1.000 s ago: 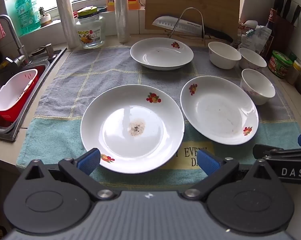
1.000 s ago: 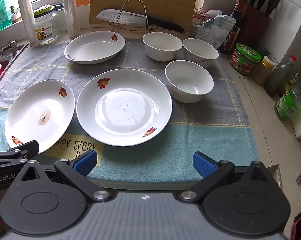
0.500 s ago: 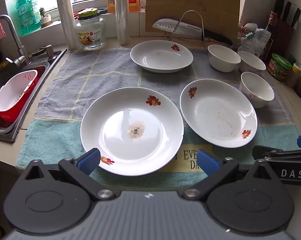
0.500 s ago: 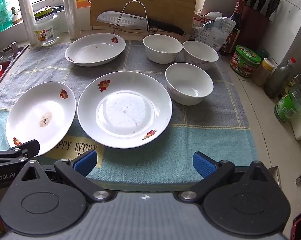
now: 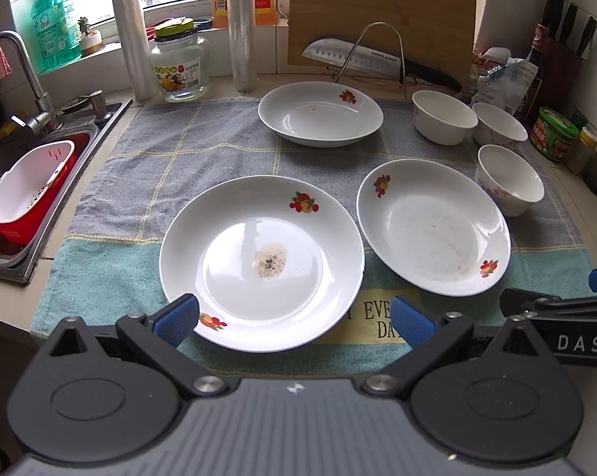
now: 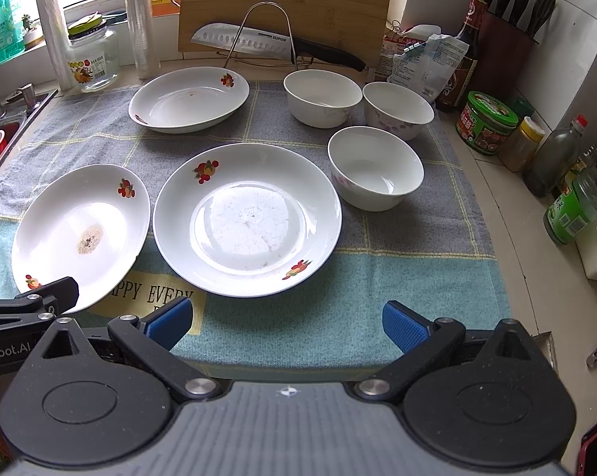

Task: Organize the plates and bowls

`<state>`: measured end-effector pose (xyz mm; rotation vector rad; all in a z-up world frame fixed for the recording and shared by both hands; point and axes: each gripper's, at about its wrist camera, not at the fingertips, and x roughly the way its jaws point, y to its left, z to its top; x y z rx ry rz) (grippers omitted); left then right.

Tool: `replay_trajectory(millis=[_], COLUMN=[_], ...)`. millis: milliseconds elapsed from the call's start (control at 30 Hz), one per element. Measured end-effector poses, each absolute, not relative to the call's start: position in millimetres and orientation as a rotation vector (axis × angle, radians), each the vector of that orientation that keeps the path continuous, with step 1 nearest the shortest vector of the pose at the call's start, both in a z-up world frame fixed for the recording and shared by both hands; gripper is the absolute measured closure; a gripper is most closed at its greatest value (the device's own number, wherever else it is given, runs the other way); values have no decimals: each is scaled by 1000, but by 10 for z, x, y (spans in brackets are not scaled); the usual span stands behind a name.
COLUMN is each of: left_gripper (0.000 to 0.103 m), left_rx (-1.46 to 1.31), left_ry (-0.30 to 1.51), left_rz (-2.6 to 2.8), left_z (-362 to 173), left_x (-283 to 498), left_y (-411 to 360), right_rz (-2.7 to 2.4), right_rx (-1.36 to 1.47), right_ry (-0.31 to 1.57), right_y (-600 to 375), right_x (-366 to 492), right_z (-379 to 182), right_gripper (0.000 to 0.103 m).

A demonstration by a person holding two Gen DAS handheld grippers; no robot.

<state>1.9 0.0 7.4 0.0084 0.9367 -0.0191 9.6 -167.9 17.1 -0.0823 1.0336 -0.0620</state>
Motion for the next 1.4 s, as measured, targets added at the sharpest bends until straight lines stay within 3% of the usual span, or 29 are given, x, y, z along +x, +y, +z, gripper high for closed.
replay_trajectory(millis=[1400], left_gripper=[1], left_rx=[12], left_ry=[931], left_rz=[-20], left_z=[70], left_x=[34], left_y=[-15], right_rz=[-63], right_rx=[-84], right_ry=[1031], right_y=[-1697], right_x=[120], right_z=[177], right_gripper=[0])
